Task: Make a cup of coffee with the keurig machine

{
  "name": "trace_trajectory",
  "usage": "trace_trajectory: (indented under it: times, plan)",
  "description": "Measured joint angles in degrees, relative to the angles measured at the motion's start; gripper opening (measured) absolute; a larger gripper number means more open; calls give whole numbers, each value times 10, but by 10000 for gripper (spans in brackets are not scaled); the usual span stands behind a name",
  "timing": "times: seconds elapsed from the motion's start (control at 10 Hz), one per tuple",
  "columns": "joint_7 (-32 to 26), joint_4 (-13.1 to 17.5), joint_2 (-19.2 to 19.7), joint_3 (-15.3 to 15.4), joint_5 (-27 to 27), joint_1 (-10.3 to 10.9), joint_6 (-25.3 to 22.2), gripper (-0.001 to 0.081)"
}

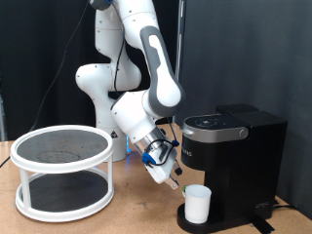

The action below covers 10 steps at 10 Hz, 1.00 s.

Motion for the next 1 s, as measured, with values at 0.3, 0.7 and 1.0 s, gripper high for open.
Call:
trace_trajectory:
  times: [0.3,0.7,1.0]
  plan:
    - [40,3,5,13,-28,7,0,734]
    - [59,13,22,30,-30,20,13,734]
    - [59,16,24,33,-25,21,14,734]
